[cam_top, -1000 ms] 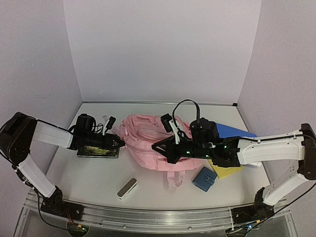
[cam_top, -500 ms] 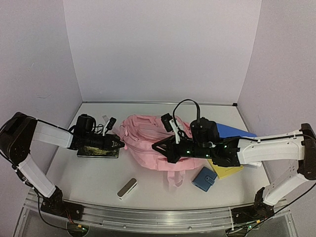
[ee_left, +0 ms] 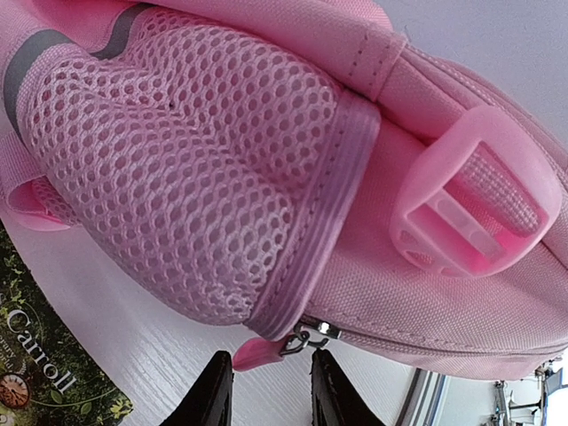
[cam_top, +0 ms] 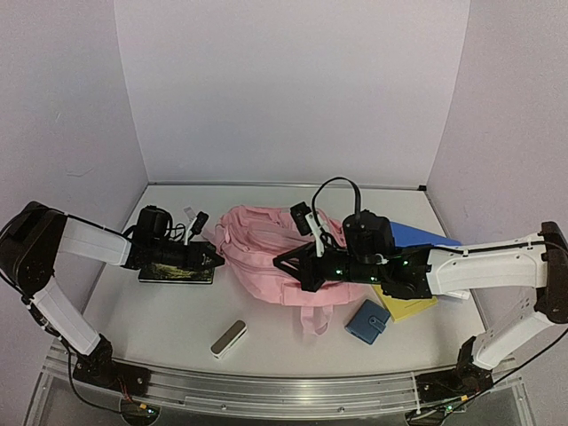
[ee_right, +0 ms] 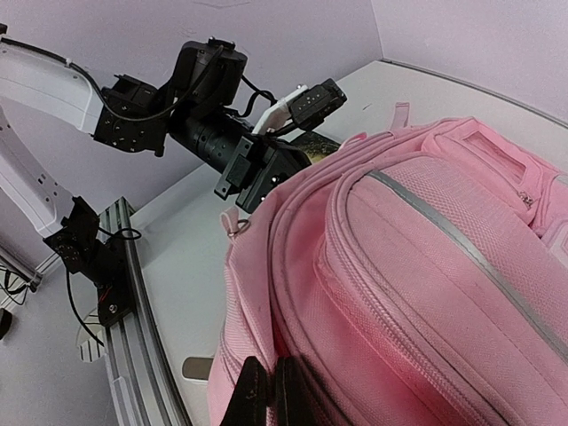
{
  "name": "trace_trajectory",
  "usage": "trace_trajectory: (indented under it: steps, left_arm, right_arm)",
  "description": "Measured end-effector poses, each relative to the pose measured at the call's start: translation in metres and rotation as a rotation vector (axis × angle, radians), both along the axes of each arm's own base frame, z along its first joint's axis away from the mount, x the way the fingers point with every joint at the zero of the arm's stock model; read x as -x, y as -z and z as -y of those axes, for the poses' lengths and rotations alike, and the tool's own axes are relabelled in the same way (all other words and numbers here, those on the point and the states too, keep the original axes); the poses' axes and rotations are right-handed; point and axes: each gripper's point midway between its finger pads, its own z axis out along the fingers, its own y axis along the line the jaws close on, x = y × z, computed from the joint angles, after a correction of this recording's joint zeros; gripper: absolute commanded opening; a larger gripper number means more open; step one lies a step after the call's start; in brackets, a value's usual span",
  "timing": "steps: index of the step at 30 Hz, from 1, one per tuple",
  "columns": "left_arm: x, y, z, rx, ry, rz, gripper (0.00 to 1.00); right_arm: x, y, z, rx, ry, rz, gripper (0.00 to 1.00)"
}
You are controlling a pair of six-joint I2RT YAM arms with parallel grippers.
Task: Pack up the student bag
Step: Unzip the student bag at the center of the board.
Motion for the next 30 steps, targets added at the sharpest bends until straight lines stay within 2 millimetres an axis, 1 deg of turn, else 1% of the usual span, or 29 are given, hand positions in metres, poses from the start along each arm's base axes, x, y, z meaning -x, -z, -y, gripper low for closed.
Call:
trace_trajectory:
  steps: [7, 14, 21, 26, 30]
  left_arm:
    - [-0.008, -0.002, 0.003, 0.004, 0.002, 0.010, 0.28]
    - [-0.010, -0.002, 0.005, 0.005, 0.009, 0.009, 0.20]
    - [-0.009, -0.004, 0.007, 0.013, 0.024, 0.014, 0.06]
    - [-0.008, -0.003, 0.006, 0.009, 0.028, 0.013, 0.01]
    - [-0.005, -0.004, 0.004, -0.004, 0.024, 0.001, 0.00]
  right_arm:
    - [-0.001, -0.001, 0.000, -0.006, 0.002, -0.001, 0.00]
    - [-0.001, -0.001, 0.000, -0.008, 0.001, -0.005, 0.00]
    - [-0.003, 0.000, 0.001, -0.007, 0.006, -0.009, 0.00]
    - [-0.004, 0.002, 0.001, -0.004, 0.007, -0.010, 0.00]
    - [-0.004, 0.002, 0.001, -0.003, 0.009, -0.011, 0.00]
